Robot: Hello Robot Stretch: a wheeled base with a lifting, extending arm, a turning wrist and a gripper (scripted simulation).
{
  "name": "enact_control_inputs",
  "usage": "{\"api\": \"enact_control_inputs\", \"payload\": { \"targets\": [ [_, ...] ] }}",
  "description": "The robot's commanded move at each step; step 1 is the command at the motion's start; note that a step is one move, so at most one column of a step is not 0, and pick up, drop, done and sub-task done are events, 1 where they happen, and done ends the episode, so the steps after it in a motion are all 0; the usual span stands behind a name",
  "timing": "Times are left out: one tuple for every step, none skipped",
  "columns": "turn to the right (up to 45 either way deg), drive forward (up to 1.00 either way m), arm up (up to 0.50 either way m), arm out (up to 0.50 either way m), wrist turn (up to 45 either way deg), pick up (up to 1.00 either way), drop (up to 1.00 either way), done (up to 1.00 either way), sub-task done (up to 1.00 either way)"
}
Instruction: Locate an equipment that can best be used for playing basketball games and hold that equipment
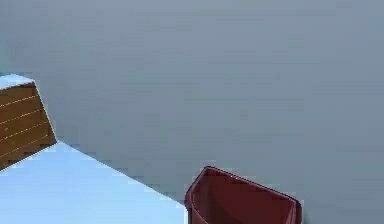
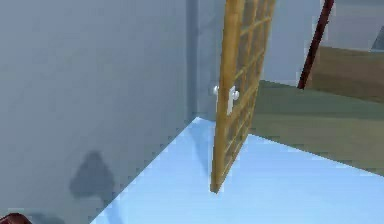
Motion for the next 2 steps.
{"api": "enact_control_inputs", "payload": {
  "targets": [
    [-45.0,0.00,0.00,0.00,0.0,0.00,0.00,0.00,0.00],
    [-12.0,0.00,0.00,0.00,0.0,0.00,0.00,0.00,0.00]
  ]
}}
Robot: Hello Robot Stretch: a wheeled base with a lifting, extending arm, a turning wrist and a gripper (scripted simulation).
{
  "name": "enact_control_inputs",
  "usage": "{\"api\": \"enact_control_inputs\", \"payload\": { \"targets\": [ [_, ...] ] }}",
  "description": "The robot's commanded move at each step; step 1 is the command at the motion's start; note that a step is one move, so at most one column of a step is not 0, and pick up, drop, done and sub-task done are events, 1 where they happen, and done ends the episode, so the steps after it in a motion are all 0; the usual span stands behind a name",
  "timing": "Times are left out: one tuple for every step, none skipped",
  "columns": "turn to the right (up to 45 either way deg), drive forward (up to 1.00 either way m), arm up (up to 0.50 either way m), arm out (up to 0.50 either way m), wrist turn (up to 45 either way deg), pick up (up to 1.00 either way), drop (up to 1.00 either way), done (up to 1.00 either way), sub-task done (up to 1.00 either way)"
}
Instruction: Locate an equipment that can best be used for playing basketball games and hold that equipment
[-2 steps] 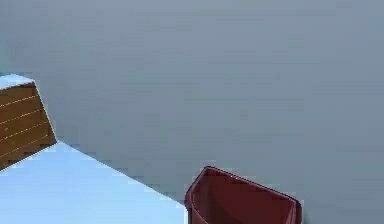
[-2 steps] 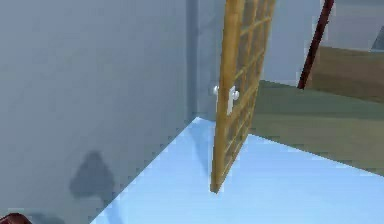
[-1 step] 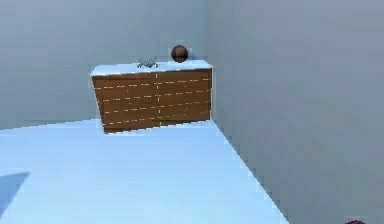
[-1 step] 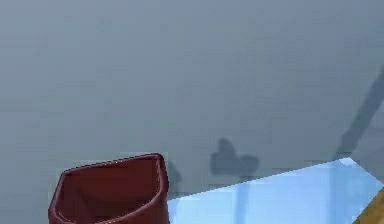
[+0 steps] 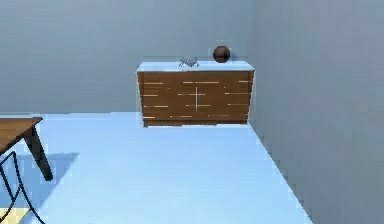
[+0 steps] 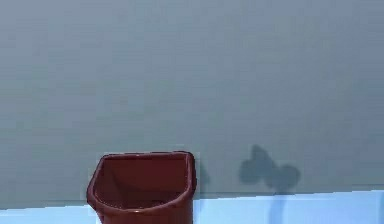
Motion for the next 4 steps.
{"api": "enact_control_inputs", "payload": {
  "targets": [
    [-3.0,0.00,0.00,0.00,0.0,0.00,0.00,0.00,0.00],
    [0.0,0.75,0.00,0.00,0.0,0.00,0.00,0.00,0.00],
    [6.0,0.00,0.00,0.00,0.0,0.00,0.00,0.00,0.00],
    [0.0,1.00,0.00,0.00,0.0,0.00,0.00,0.00,0.00]
  ]
}}
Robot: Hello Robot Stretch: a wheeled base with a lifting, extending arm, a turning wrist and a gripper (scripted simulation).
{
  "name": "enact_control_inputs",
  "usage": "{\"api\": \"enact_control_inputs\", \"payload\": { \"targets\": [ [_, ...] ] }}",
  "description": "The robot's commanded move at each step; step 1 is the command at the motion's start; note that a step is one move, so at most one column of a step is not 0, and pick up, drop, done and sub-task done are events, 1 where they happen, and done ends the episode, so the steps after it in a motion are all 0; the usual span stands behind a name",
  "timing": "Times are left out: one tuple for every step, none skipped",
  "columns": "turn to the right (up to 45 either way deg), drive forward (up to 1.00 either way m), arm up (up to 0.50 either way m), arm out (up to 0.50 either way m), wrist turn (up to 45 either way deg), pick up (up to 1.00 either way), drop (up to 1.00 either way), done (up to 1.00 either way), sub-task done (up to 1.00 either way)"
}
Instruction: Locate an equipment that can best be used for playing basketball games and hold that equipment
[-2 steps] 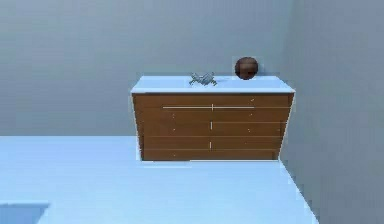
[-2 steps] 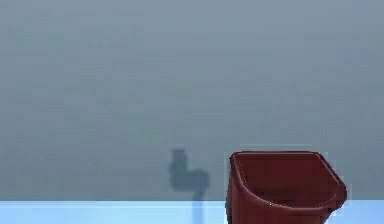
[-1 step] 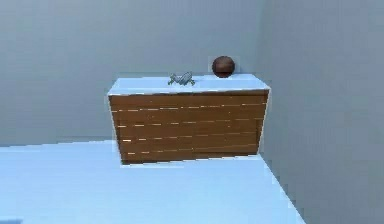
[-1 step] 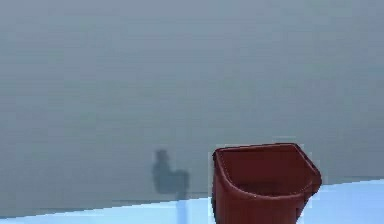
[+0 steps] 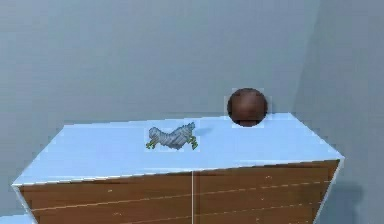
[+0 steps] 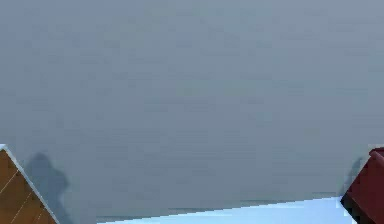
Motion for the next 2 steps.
{"api": "enact_control_inputs", "payload": {
  "targets": [
    [0.0,0.20,0.00,0.00,0.0,0.00,0.00,0.00,0.00],
    [-45.0,0.00,0.00,0.00,0.0,0.00,0.00,0.00,0.00]
  ]
}}
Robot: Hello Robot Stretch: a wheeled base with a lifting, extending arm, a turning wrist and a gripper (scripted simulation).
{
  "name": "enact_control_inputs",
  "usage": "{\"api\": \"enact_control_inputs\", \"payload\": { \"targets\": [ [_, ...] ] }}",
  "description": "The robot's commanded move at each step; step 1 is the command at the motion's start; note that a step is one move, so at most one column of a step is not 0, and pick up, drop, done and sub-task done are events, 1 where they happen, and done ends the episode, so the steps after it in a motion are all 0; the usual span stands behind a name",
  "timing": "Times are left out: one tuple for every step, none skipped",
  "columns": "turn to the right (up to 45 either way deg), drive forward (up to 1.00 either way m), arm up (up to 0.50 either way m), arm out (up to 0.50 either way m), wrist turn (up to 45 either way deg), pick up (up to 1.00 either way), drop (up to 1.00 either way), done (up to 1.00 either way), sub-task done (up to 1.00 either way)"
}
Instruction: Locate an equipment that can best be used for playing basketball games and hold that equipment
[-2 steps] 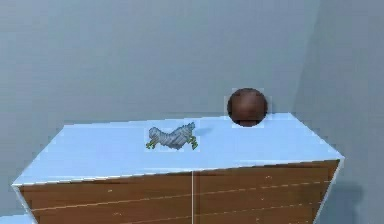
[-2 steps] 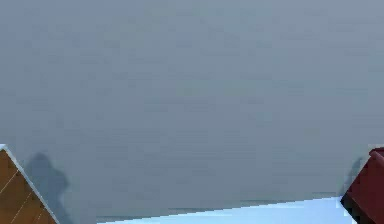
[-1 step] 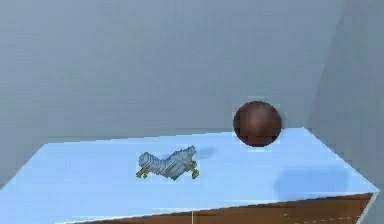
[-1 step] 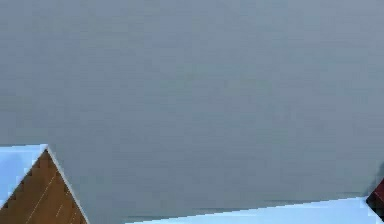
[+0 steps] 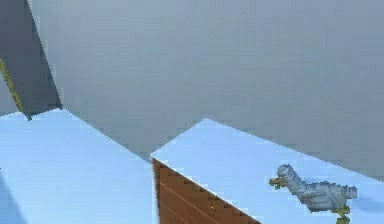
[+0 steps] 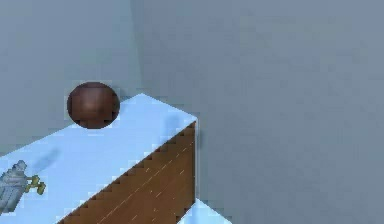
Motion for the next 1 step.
{"api": "enact_control_inputs", "payload": {
  "targets": [
    [-21.0,0.00,0.00,0.00,0.0,0.00,0.00,0.00,0.00]
  ]
}}
